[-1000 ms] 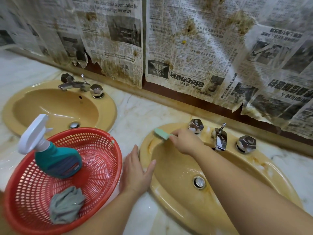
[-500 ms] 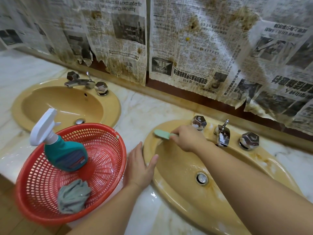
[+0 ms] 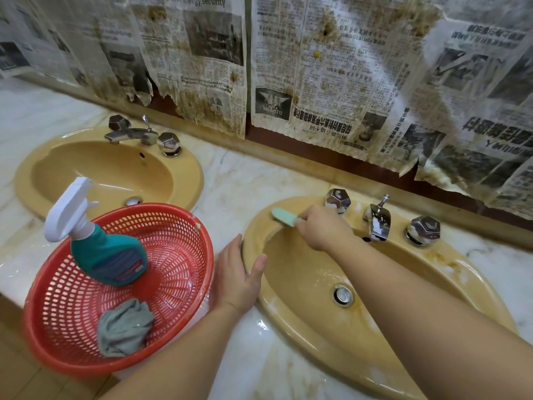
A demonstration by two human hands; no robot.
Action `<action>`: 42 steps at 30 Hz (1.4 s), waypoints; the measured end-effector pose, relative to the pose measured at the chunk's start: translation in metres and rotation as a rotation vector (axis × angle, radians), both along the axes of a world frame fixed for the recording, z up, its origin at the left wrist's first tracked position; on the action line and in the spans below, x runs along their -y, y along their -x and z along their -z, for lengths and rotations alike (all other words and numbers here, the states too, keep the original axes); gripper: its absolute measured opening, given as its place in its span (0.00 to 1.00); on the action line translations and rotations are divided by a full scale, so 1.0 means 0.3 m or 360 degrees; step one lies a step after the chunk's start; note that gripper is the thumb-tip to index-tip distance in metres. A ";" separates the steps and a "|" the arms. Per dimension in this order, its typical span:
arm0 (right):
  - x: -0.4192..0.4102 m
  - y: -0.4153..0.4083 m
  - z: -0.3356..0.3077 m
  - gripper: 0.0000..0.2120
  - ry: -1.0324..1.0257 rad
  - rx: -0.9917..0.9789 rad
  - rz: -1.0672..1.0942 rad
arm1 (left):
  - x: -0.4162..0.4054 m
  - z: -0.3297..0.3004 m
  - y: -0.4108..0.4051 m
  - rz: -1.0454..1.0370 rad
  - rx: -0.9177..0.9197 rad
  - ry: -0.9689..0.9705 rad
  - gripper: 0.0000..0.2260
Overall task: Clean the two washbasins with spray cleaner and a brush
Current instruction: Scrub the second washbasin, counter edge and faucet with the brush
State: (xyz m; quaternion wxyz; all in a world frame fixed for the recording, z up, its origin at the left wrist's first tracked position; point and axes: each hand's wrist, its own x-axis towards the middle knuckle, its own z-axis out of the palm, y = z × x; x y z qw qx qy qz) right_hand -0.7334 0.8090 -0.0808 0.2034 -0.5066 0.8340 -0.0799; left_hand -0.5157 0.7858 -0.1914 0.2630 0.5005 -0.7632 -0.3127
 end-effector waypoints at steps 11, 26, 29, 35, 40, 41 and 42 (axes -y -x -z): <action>0.014 -0.007 0.004 0.11 -0.0077 0.0278 -0.0086 | 0.008 0.006 0.001 -0.0010 0.0004 0.0028 0.46; 0.000 -0.011 0.039 0.13 0.0080 0.0184 -0.0063 | 0.002 -0.005 0.005 -0.0028 -0.0101 -0.0013 0.49; -0.019 -0.009 0.030 0.12 0.0006 0.0321 -0.0177 | 0.004 -0.008 0.003 -0.0020 -0.0115 -0.0025 0.47; -0.081 -0.076 0.049 0.11 0.0080 0.0490 -0.0261 | -0.010 -0.045 -0.009 -0.0001 -0.0204 -0.0057 0.34; -0.141 -0.056 0.020 0.10 -0.0128 0.0628 -0.0374 | -0.018 -0.064 -0.027 -0.0079 -0.0526 -0.0294 0.30; -0.157 -0.054 0.017 0.09 -0.0175 0.0652 -0.0404 | -0.026 -0.071 -0.029 -0.0078 -0.0541 -0.0302 0.30; -0.169 -0.055 0.021 0.10 -0.0209 0.0660 -0.0434 | -0.036 -0.080 -0.031 -0.0071 -0.0534 -0.0306 0.30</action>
